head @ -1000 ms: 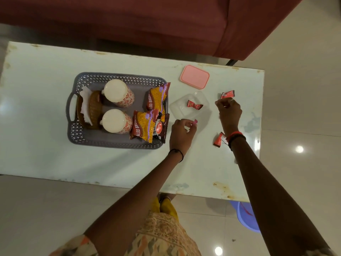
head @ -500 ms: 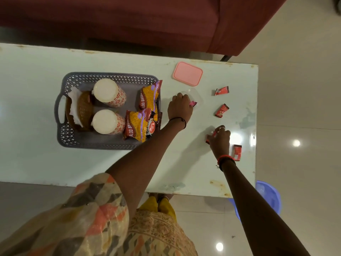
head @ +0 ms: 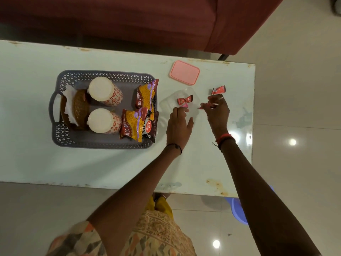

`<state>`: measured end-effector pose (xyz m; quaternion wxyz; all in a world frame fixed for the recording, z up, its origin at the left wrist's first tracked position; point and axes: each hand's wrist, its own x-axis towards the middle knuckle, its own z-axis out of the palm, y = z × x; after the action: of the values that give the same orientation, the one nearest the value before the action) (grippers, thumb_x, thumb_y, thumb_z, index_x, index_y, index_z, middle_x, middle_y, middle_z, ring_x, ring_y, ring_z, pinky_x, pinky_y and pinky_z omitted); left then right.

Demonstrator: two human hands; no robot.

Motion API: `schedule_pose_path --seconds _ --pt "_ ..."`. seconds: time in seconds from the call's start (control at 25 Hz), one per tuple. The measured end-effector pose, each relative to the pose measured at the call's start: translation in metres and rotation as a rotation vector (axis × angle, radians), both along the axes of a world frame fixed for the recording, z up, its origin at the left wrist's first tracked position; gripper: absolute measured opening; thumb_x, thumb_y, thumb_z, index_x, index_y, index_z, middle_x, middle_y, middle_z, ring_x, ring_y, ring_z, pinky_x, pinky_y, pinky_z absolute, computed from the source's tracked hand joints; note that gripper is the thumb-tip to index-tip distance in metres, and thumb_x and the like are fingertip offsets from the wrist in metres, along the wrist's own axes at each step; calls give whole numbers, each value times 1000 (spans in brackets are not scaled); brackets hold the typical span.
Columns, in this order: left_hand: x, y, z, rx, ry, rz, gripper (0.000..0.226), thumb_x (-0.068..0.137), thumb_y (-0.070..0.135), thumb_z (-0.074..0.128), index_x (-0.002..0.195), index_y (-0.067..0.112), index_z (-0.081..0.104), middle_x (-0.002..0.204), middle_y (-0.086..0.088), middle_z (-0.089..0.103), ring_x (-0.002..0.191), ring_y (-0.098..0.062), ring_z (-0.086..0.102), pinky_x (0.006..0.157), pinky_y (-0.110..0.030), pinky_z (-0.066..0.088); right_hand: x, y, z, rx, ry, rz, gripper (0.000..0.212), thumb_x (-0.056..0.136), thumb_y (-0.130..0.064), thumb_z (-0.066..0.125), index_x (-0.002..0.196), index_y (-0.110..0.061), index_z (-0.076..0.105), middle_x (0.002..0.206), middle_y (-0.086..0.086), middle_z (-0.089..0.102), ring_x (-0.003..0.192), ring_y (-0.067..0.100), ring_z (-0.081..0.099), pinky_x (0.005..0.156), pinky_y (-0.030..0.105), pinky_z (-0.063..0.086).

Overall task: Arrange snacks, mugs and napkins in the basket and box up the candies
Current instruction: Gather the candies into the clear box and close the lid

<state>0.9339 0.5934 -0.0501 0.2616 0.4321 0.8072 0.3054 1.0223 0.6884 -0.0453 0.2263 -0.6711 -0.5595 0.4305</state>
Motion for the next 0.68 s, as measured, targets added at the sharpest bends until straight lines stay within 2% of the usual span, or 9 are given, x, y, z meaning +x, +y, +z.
schedule_pose_path --seconds 0.04,0.08,0.2,0.24,0.36,0.48,0.6,0.68 --pt "5 -6 0 -6 -18 9 22 86 17 59 105 5 55 106 -12 56 97 -25 56 81 -37 51 -12 3 1 10 9 56 29 79 -7 73 105 -4 61 104 12 66 87 16 62 71 7 50" --pt "7 -10 0 -15 -28 21 22 87 17 58 105 4 55 107 -12 56 97 -25 56 81 -37 52 -23 6 0 5 13 113 29 79 -6 72 105 -3 61 104 12 65 86 16 62 68 5 49" --pt "5 -10 4 -11 -49 67 23 87 15 56 107 4 53 105 -12 55 97 -26 56 80 -41 53 -40 10 -6 -34 8 291 27 80 -4 71 106 -3 62 106 18 64 86 21 64 76 21 55" --pt "2 -6 6 3 -50 78 23 87 13 55 108 4 53 104 -13 55 97 -26 55 79 -42 53 -39 10 -8 -23 4 308 26 82 -5 70 106 -4 63 107 17 63 85 19 62 77 21 55" --pt "-9 9 13 58 -40 85 22 86 9 53 107 3 53 105 -13 55 98 -27 54 81 -42 52 -12 10 -8 82 -21 122 14 87 -9 64 99 -4 64 105 13 65 81 12 58 66 5 45" --pt "-13 35 17 89 16 15 22 85 8 53 106 4 55 108 -14 57 100 -28 54 85 -36 45 45 -6 -10 95 -155 -171 12 88 -9 54 93 -6 64 102 15 67 80 15 57 69 14 40" --pt "-9 68 15 94 127 -162 22 88 9 50 108 7 57 112 -13 58 101 -27 54 85 -35 46 105 -41 -20 -15 -306 -299 15 85 -15 60 97 -6 61 106 18 62 101 27 56 71 17 33" --pt "-4 92 11 92 207 -288 21 91 10 48 110 8 56 114 -11 58 103 -25 54 86 -33 48 128 -63 -25 -156 -403 -323 29 82 -25 66 103 -8 57 113 19 56 111 34 51 83 28 39"
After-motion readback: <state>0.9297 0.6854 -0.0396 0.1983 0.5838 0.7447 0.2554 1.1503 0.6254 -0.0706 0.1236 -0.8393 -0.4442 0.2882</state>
